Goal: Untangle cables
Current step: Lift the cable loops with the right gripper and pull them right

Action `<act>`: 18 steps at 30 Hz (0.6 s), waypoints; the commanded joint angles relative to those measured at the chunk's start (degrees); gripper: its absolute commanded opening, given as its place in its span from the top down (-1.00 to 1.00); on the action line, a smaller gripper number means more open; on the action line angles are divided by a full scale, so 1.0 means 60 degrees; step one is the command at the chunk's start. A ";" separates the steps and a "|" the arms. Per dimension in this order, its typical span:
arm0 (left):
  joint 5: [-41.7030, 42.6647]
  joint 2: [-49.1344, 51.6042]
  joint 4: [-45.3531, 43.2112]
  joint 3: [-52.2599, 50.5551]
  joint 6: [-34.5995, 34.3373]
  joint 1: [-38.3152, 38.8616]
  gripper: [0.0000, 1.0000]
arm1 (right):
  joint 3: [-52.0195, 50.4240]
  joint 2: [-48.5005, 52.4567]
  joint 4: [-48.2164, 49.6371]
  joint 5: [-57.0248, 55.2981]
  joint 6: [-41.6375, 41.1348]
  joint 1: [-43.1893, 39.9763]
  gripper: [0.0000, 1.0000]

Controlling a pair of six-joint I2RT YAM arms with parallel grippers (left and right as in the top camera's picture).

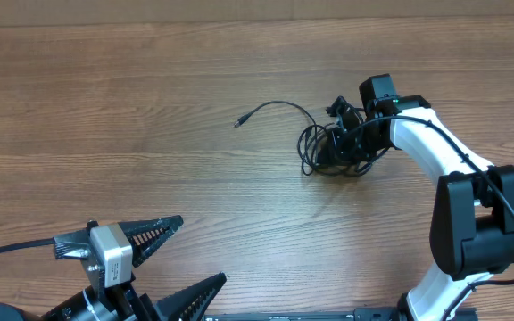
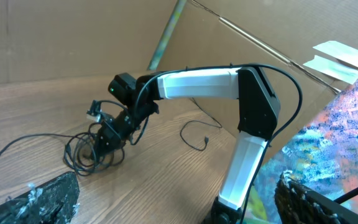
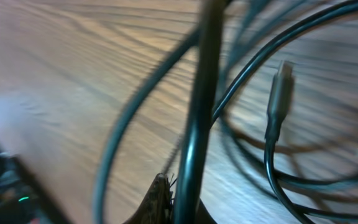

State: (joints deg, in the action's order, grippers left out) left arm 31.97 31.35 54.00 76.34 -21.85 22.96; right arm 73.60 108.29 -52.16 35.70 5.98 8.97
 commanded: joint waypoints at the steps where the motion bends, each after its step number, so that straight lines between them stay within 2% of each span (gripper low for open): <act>1: 0.0106 0.0015 -0.0047 0.0178 0.0251 0.0051 -0.99 | 0.0922 -0.0135 -0.0120 0.1712 0.0015 -0.0036 0.92; 8: 0.0073 0.0015 -0.0113 0.0178 0.0255 0.0051 -0.99 | 0.4044 -0.0280 -0.2532 0.1931 0.0743 0.0539 0.92; 18: 0.0073 0.0015 -0.0109 0.0178 0.0262 0.0051 -0.99 | 0.8827 -0.0280 -0.5166 0.0874 0.0514 0.1031 0.92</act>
State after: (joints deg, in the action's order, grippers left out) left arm 31.94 31.35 53.60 76.42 -21.85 22.96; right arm 120.11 108.29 -81.54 42.35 9.02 15.51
